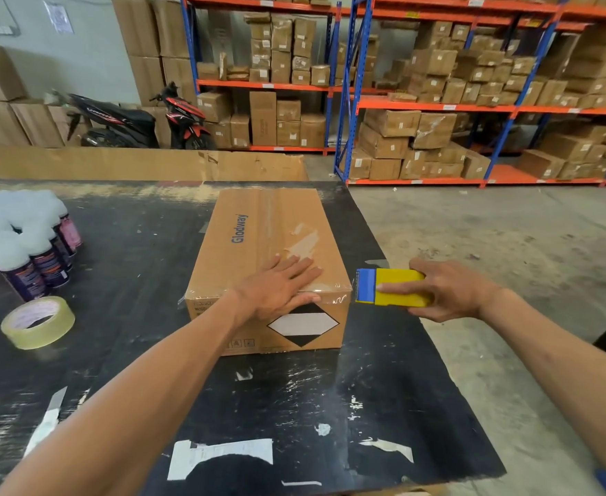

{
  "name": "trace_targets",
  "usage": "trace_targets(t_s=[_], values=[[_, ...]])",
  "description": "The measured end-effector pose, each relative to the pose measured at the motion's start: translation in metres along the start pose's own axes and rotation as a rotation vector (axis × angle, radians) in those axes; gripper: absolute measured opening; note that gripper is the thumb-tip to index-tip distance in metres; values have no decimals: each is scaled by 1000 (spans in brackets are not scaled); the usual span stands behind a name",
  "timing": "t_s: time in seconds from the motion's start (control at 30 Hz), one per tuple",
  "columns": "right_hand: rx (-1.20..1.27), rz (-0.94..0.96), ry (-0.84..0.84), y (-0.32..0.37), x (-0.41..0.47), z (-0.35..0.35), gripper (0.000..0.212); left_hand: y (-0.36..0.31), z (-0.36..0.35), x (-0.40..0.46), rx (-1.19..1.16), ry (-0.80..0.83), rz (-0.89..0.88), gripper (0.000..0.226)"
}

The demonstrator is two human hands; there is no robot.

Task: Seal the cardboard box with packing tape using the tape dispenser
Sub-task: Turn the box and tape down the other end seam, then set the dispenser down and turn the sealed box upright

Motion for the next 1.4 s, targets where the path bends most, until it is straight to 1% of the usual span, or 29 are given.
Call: trace_targets(t_s=[0.1,0.2,0.23,0.3,0.4,0.43,0.47,0.53,0.57,0.6,0.63,0.7,0.83,0.87,0.97,1.0,1.03,1.1,1.17,1.27,1.33,1.4], values=[[-62,60,-46,6,12,6,57,0,0,1,34,8,-1,71],[-257,201,75,21,25,-5,48,-1,-1,2,47,-1,-12,70],[-291,221,116,26,27,-11,47,-1,-2,1,38,3,-15,70],[-287,181,167,34,31,-22,47,0,-1,0,55,3,-27,70],[-324,125,158,38,41,-21,49,-8,15,0,20,-64,31,72],[-328,88,139,36,43,-16,48,-19,22,5,37,-103,75,74],[-335,40,133,33,42,-14,46,-30,26,12,54,-129,158,78],[-304,-57,135,29,42,-12,45,-51,25,31,-20,-116,408,91],[-283,-103,124,26,43,-10,44,-59,23,38,-71,-95,524,94],[-259,-157,129,23,43,-12,44,-66,19,43,-92,-82,603,93],[-231,-222,152,20,43,-17,44,-70,15,47,-87,-74,641,90],[-162,-353,199,13,41,-27,46,-70,8,52,-50,-41,650,83],[53,-569,176,2,36,-40,47,-61,4,50,-31,36,609,81],[119,-621,176,-1,36,-46,52,-56,4,47,-38,73,602,82],[301,-770,203,-10,37,-62,77,-37,6,35,-57,230,578,82],[344,-810,203,-12,38,-66,80,-30,7,30,-67,283,573,83],[367,-842,211,-13,40,-69,77,-23,8,25,-78,325,572,83],[397,-865,230,-12,43,-78,58,-12,8,15,-93,374,571,86],[433,-878,244,-8,46,-89,48,-8,7,9,-85,357,546,87],[496,-896,271,-1,45,-107,40,-11,7,5,-49,278,519,86],[498,-941,317,0,35,-121,37,-12,8,4,-41,259,522,85],[508,-1025,332,-4,21,-136,47,-12,8,4,-41,257,524,86]])
Point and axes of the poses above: each hand's wrist, its own x-axis towards the middle knuckle, its own z-axis out of the back of the hand, y = z × x, the point moved 6 cm from there along x, towards the middle knuckle, and after that the axes turned 8 degrees about -y, right-handed, at the moved point
